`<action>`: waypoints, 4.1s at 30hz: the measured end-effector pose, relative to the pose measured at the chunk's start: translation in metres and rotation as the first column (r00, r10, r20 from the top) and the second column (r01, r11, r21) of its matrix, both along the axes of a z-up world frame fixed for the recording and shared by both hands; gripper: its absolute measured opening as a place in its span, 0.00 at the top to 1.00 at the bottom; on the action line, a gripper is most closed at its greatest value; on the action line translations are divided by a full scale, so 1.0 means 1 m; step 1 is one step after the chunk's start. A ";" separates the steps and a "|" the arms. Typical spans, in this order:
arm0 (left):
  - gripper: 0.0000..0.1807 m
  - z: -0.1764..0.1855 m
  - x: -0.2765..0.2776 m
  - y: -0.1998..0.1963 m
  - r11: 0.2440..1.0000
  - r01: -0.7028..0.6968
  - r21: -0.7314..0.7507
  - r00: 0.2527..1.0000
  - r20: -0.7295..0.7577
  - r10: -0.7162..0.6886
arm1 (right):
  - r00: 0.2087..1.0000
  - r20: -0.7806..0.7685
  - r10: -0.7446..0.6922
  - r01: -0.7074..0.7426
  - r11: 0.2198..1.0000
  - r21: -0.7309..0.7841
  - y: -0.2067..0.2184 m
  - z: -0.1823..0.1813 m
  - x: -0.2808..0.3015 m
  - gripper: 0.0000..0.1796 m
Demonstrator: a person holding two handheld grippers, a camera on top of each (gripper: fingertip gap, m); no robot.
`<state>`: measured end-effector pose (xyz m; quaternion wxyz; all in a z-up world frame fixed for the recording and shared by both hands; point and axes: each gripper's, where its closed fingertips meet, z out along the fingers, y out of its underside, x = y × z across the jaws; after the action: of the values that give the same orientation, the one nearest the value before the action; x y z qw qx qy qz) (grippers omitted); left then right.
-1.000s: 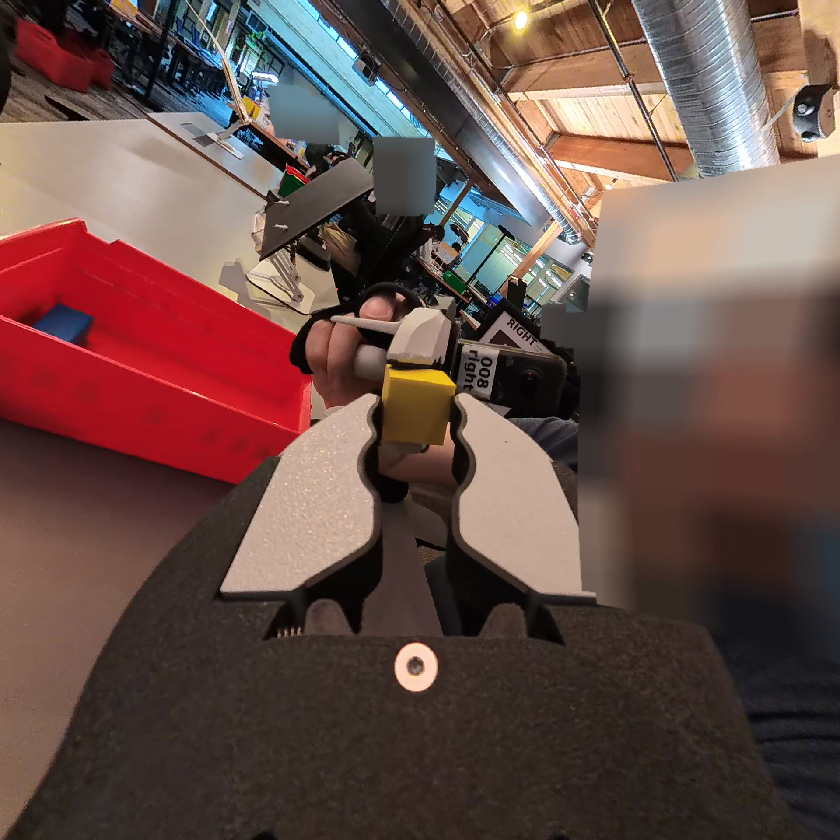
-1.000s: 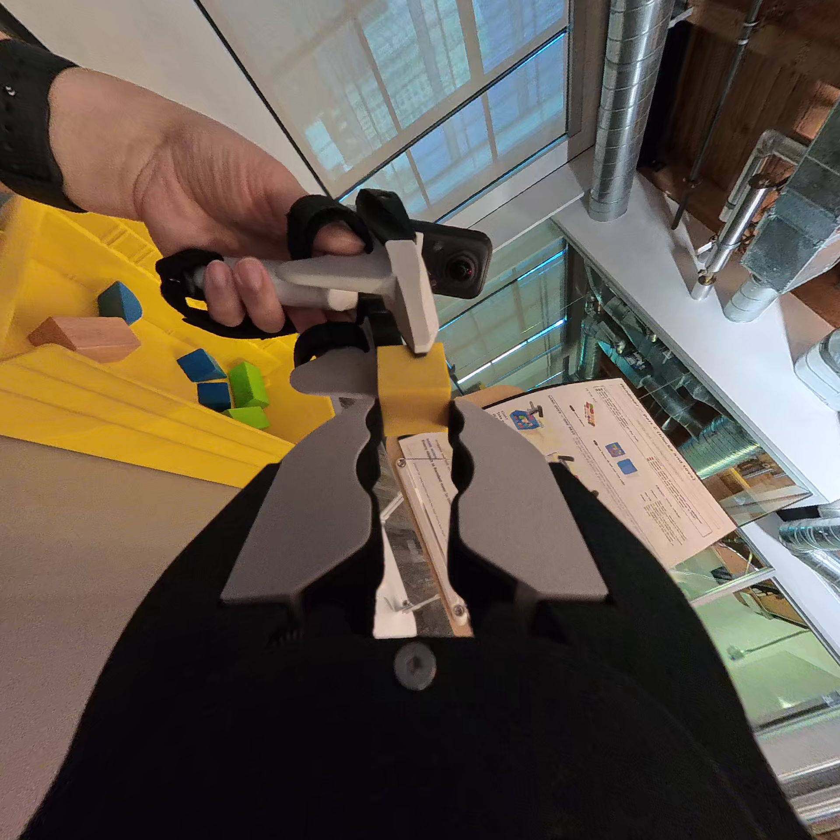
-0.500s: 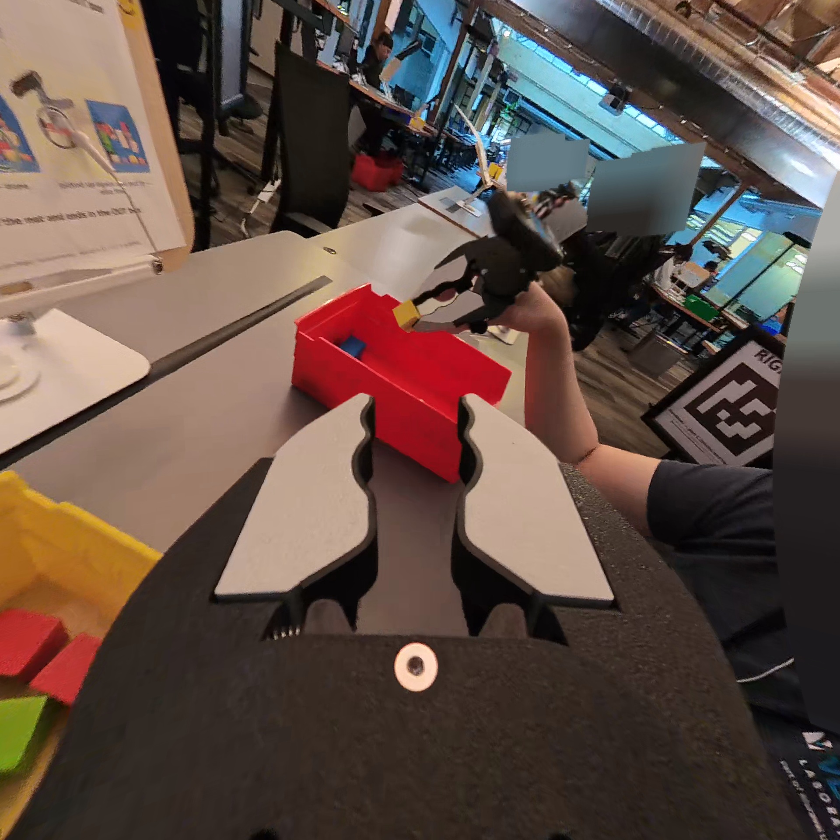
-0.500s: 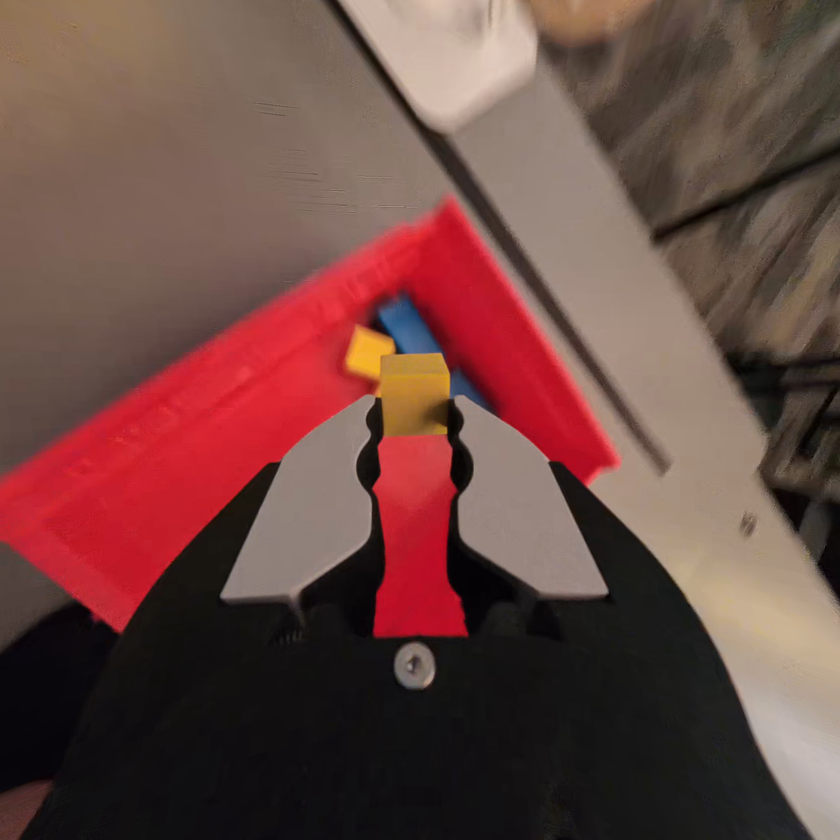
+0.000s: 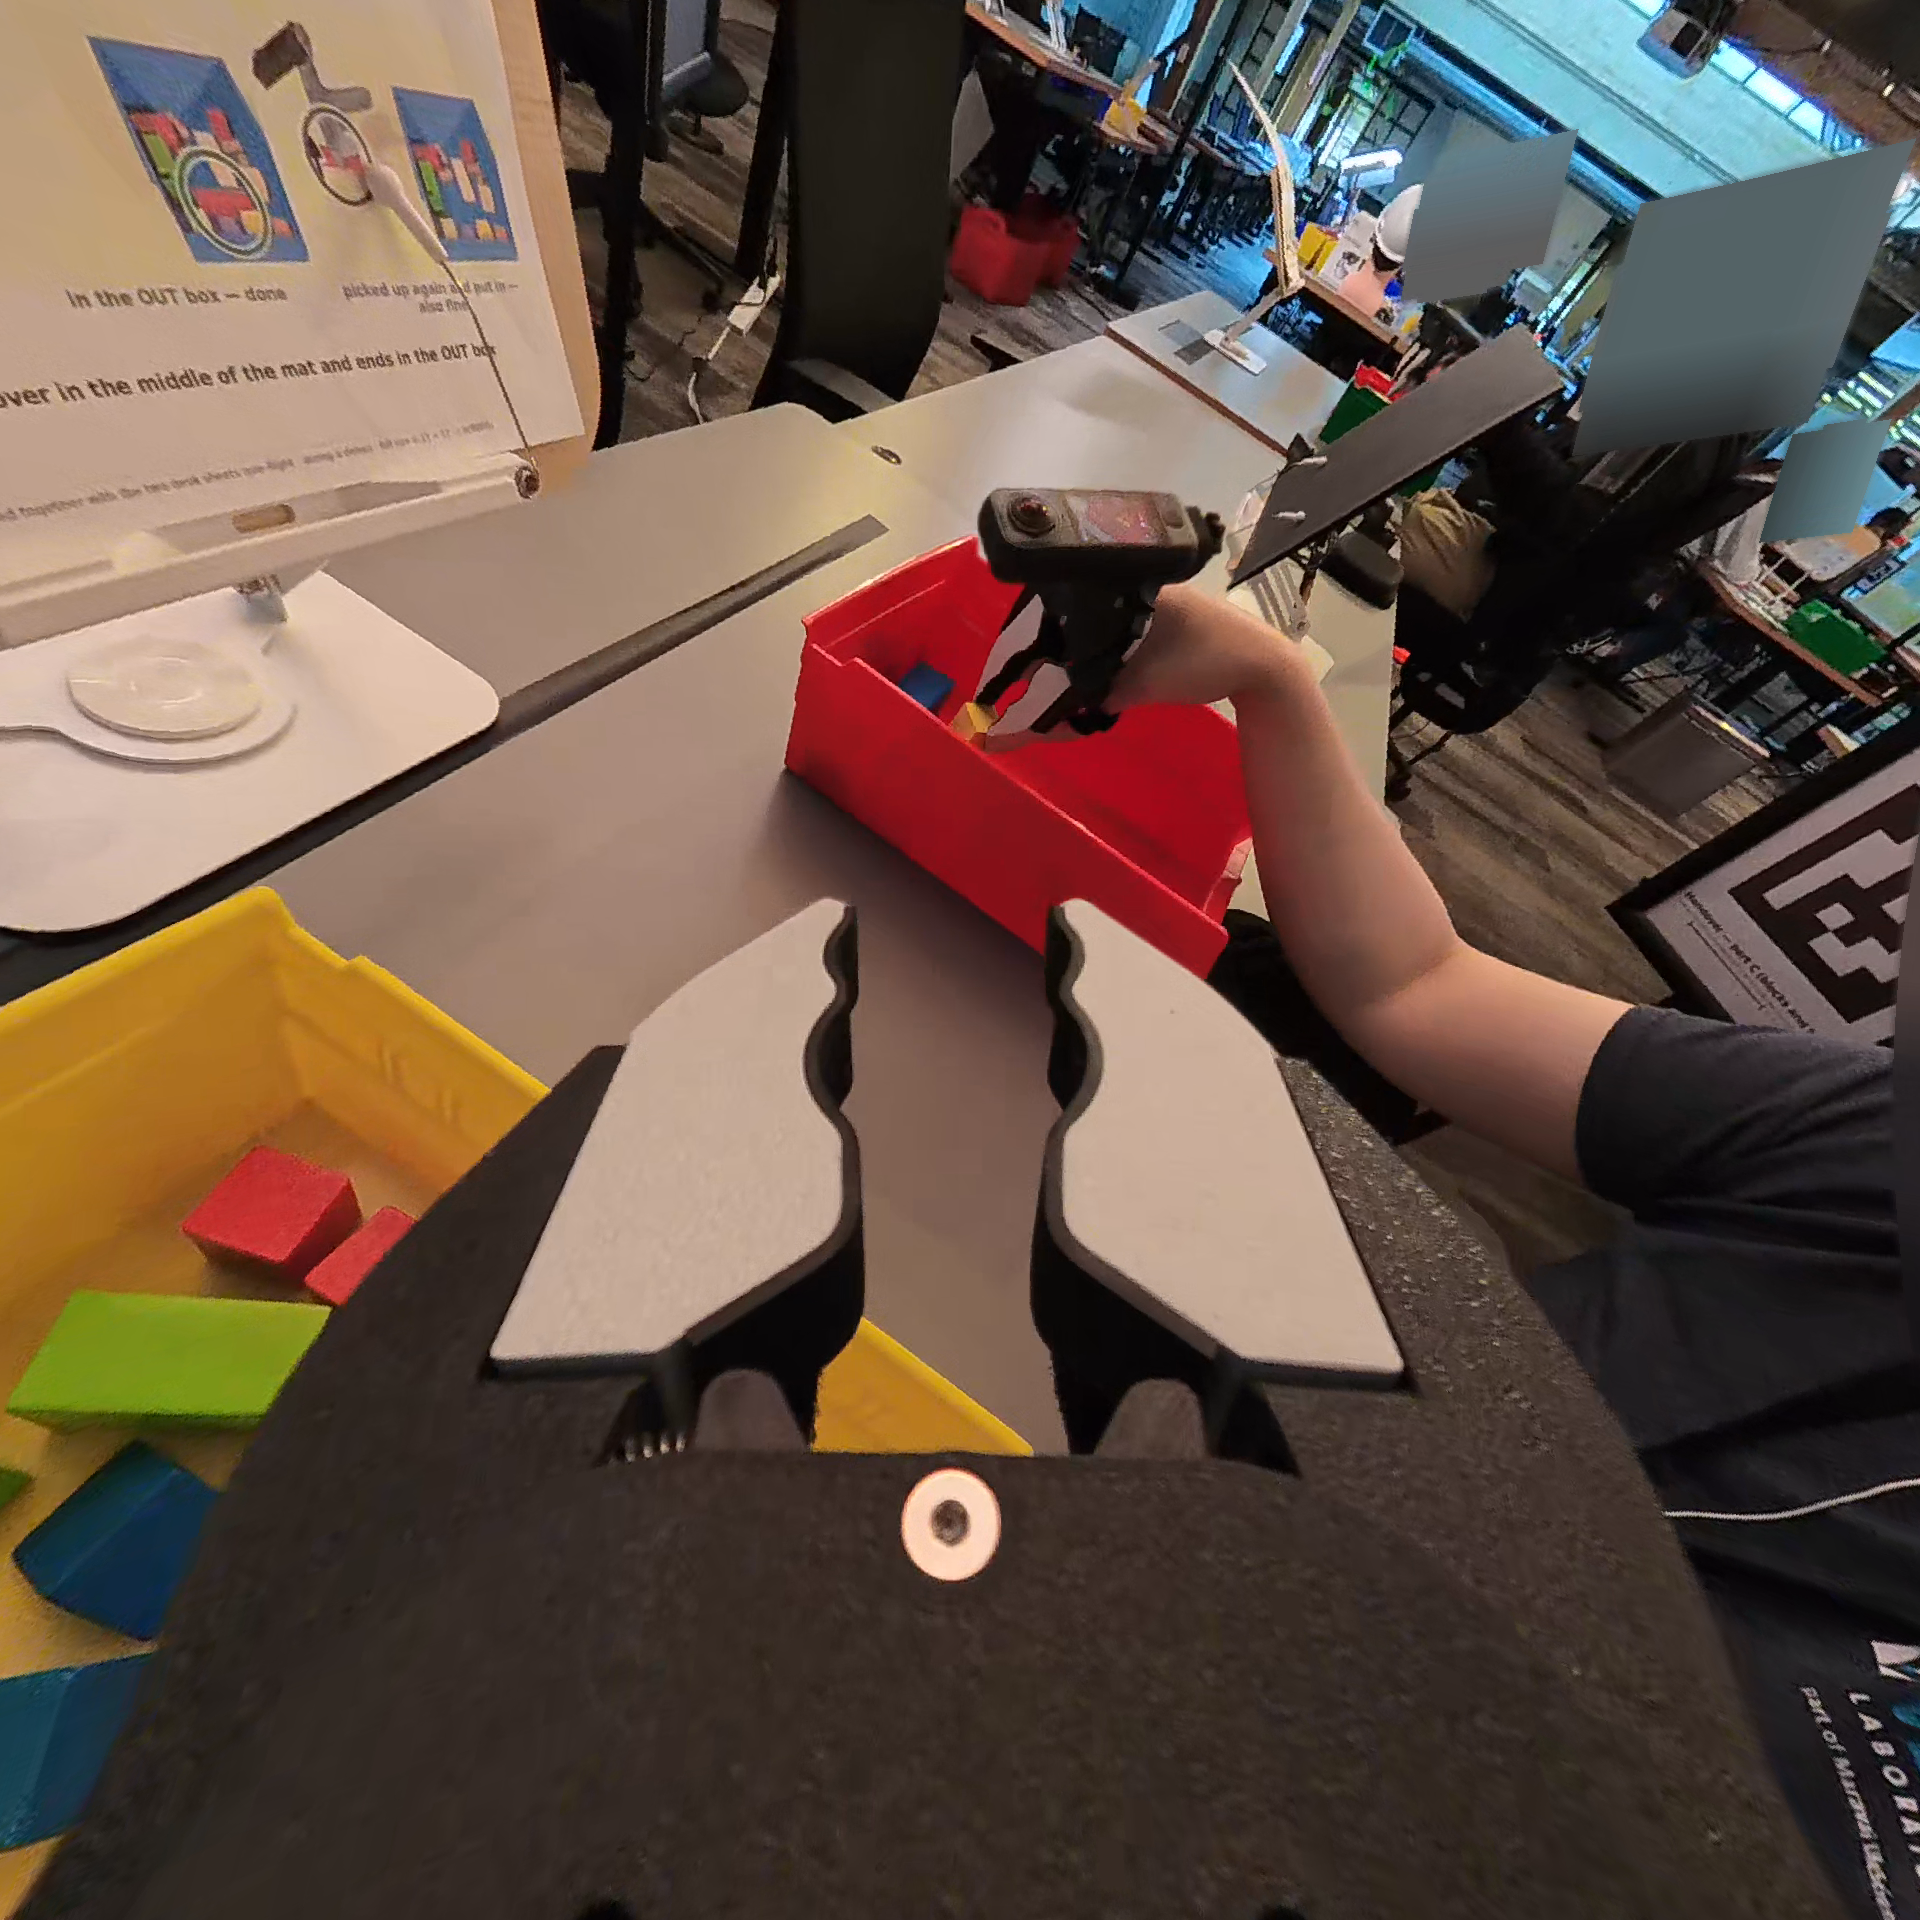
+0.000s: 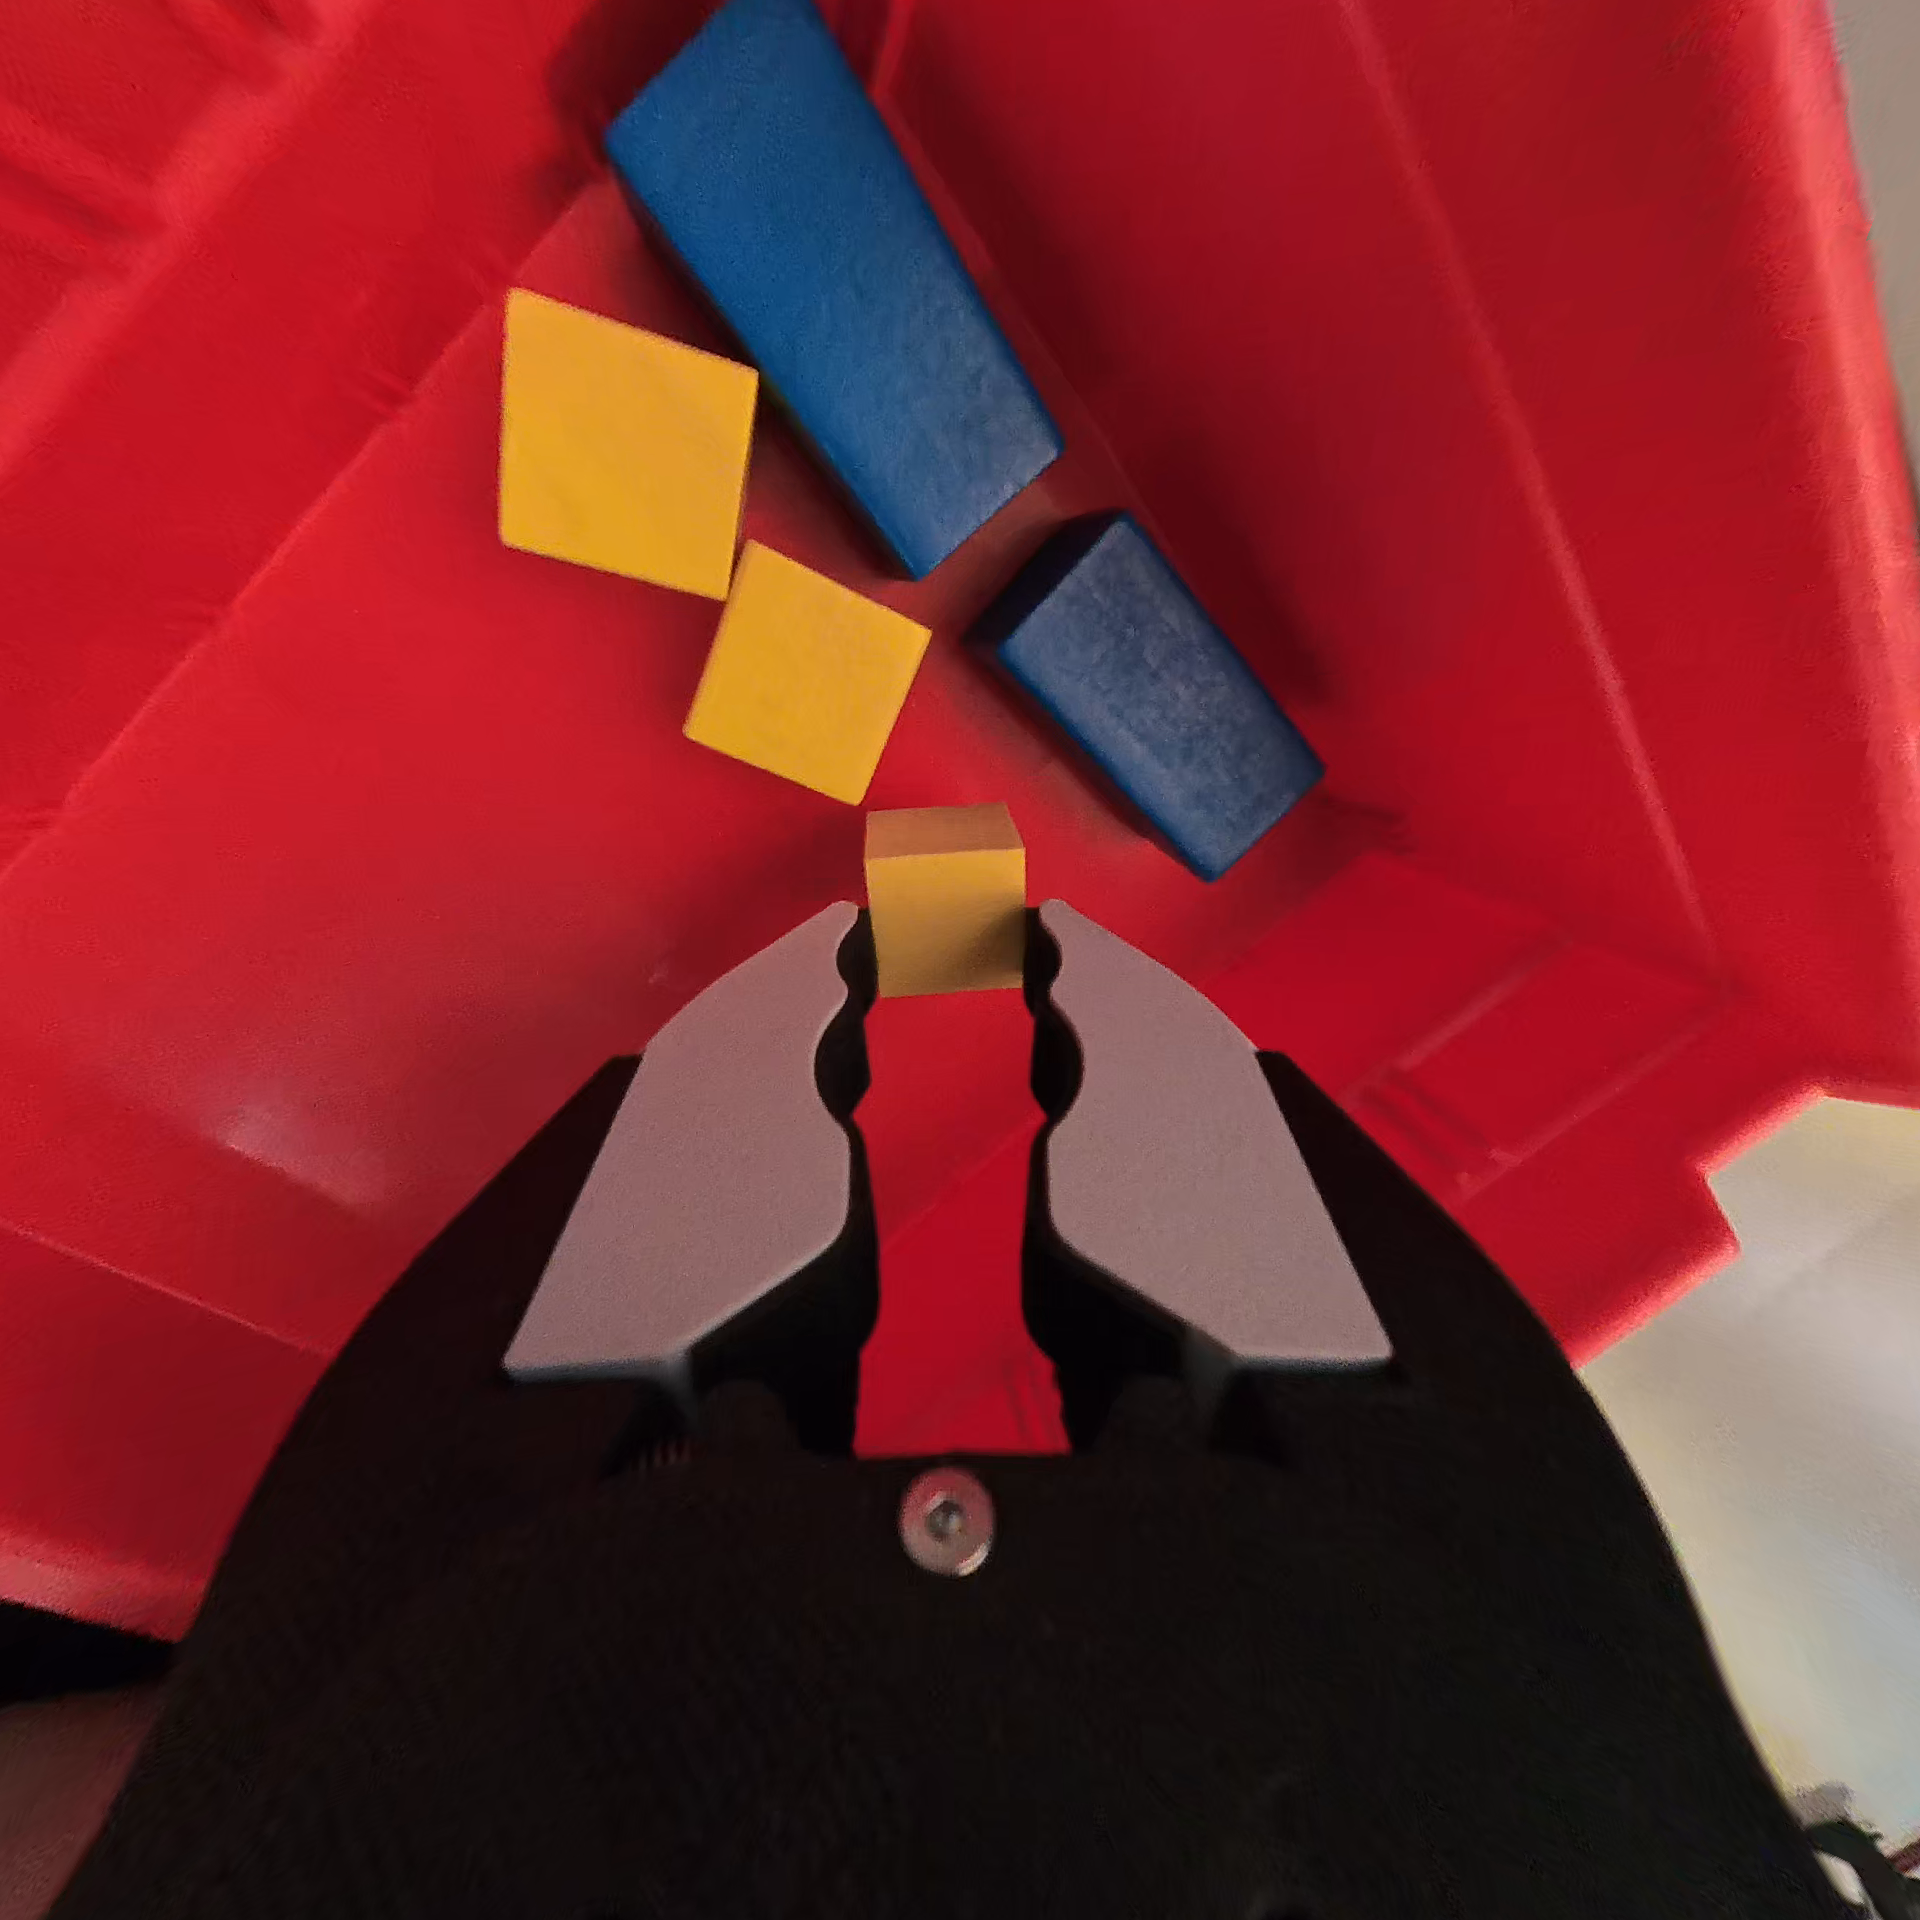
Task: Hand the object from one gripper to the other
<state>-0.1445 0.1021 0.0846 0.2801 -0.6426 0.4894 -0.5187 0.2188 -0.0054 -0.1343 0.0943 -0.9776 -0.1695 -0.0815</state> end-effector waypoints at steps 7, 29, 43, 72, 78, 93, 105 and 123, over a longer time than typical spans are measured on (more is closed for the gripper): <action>0.81 -0.011 0.004 -0.003 0.999 0.004 0.032 0.998 -0.065 -0.002 | 0.997 -0.048 -0.053 0.052 0.999 -0.008 0.006 -0.014 0.001 0.84; 0.75 -0.149 -0.072 0.021 0.993 0.035 0.116 0.597 -0.799 0.072 | 0.995 -0.088 -0.052 0.061 0.993 0.099 0.004 0.025 -0.006 0.80; 0.73 -0.212 -0.082 0.034 0.995 0.078 0.055 0.367 -0.930 0.023 | 0.995 -0.084 -0.056 0.063 0.995 0.082 -0.002 0.026 -0.003 0.80; 0.84 -0.206 -0.091 0.042 0.999 -0.041 -0.024 0.417 -0.909 -0.005 | 0.995 -0.053 -0.080 0.084 0.993 0.087 -0.009 0.035 0.003 0.80; 0.84 -0.116 -0.049 0.033 0.998 -0.005 -0.059 0.835 -0.550 -0.028 | 0.995 0.086 -0.052 0.025 0.957 0.290 -0.002 0.102 -0.019 0.80; 0.84 -0.063 -0.020 -0.132 0.645 0.704 -0.298 0.609 -0.214 -0.764 | 0.302 0.396 0.867 -0.718 -0.066 0.693 -0.027 0.183 -0.348 0.73; 0.84 -0.078 -0.017 -0.154 0.571 0.738 -0.360 0.511 -0.256 -0.821 | 0.201 0.412 0.889 -0.790 -0.101 0.604 -0.031 0.149 -0.378 0.79; 0.86 -0.043 -0.032 -0.120 0.701 0.663 -0.262 0.677 -0.190 -0.711 | 0.614 0.341 0.712 -0.732 0.351 0.584 -0.003 0.181 -0.227 0.83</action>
<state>-0.1763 -0.0178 0.0420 -0.0636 -0.4979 0.6828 -0.5309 -0.0083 -0.0087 0.0465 0.4653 -0.6937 -0.5406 -0.1002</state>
